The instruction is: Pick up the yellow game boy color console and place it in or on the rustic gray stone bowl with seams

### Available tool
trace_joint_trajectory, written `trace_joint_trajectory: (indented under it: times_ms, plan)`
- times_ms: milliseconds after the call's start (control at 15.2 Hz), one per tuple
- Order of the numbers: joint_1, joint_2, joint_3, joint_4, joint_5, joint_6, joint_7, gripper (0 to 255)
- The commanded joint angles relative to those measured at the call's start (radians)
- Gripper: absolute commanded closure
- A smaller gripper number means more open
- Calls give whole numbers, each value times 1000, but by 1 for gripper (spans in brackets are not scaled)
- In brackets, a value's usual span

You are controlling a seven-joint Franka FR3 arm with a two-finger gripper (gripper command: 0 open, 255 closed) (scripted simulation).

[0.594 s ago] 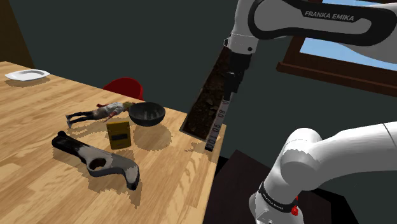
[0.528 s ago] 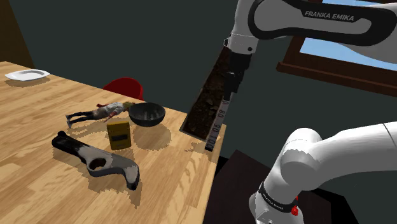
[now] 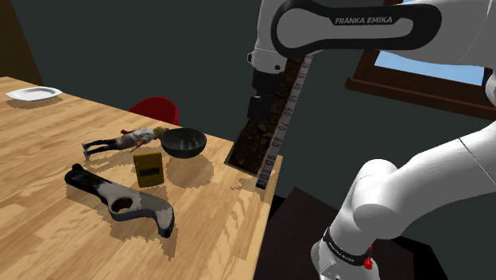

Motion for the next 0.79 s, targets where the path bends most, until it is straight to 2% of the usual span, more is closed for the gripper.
trace_joint_trajectory:
  times_ms: [0,726]
  plan:
    - [15,68,15,33,8,39,-2,0]
    - [85,425,108,266,19,185,5,0]
